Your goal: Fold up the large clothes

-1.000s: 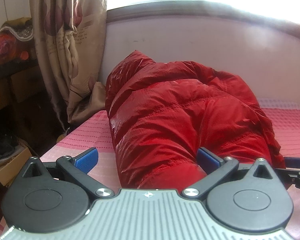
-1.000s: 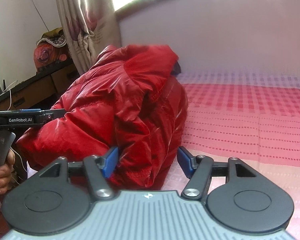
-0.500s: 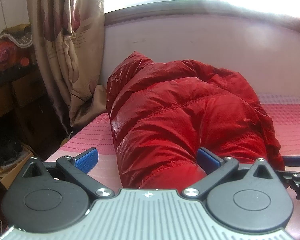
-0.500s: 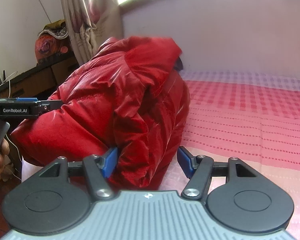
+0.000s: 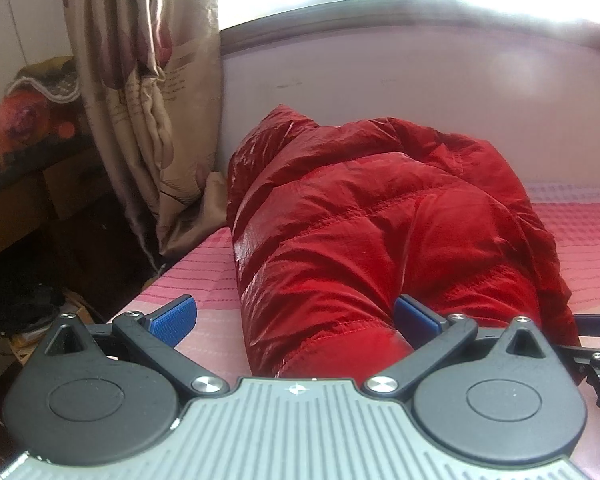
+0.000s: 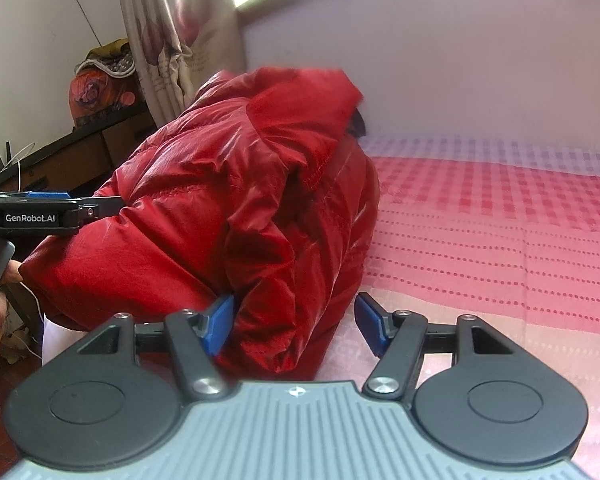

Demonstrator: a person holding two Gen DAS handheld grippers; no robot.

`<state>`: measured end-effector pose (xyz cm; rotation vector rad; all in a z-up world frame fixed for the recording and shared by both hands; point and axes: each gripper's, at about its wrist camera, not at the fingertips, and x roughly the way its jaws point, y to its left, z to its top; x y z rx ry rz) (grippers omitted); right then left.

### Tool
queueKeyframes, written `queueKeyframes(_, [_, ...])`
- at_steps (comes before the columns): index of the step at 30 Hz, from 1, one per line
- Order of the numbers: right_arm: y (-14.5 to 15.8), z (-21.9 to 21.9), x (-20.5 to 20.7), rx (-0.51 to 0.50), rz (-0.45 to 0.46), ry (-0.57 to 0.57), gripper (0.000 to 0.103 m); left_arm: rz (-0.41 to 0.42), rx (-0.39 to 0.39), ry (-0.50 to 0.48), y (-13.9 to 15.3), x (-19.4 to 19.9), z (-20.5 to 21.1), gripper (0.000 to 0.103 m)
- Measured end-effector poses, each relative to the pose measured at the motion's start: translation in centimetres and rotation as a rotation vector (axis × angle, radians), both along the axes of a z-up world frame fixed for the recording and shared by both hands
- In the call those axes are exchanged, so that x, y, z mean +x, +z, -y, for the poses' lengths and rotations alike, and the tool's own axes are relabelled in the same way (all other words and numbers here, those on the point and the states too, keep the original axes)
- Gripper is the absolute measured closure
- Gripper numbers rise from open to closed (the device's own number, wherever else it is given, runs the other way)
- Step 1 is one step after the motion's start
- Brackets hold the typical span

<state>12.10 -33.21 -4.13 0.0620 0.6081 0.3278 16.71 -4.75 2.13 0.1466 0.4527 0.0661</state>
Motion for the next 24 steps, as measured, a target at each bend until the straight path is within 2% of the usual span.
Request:
queueKeyframes(7, [0.0, 0.0, -0.1, 0.006, 0.000, -0.001, 0.038, 0.027, -0.007, 0.050, -0.1, -0.6, 0.5, 0.000])
queueKeyframes(11, [0.0, 0.0, -0.1, 0.008, 0.000, -0.003, 0.038, -0.008, -0.100, 0.048, -0.1, -0.1, -0.6, 0.000])
queueKeyframes(15, [-0.1, 0.0, -0.1, 0.011, 0.000, -0.004, 0.038, -0.016, -0.124, 0.042, -0.1, -0.1, -1.0, 0.000])
queueKeyframes(18, [-0.1, 0.1, -0.1, 0.011, -0.001, -0.005, 0.037, -0.001, -0.073, 0.043, 0.0, -0.2, -0.6, 0.000])
queueKeyframes(24, [0.3, -0.1, -0.1, 0.001, -0.001, -0.011, 0.037, 0.070, 0.138, 0.029, 0.2, -1.2, 2.2, 0.000])
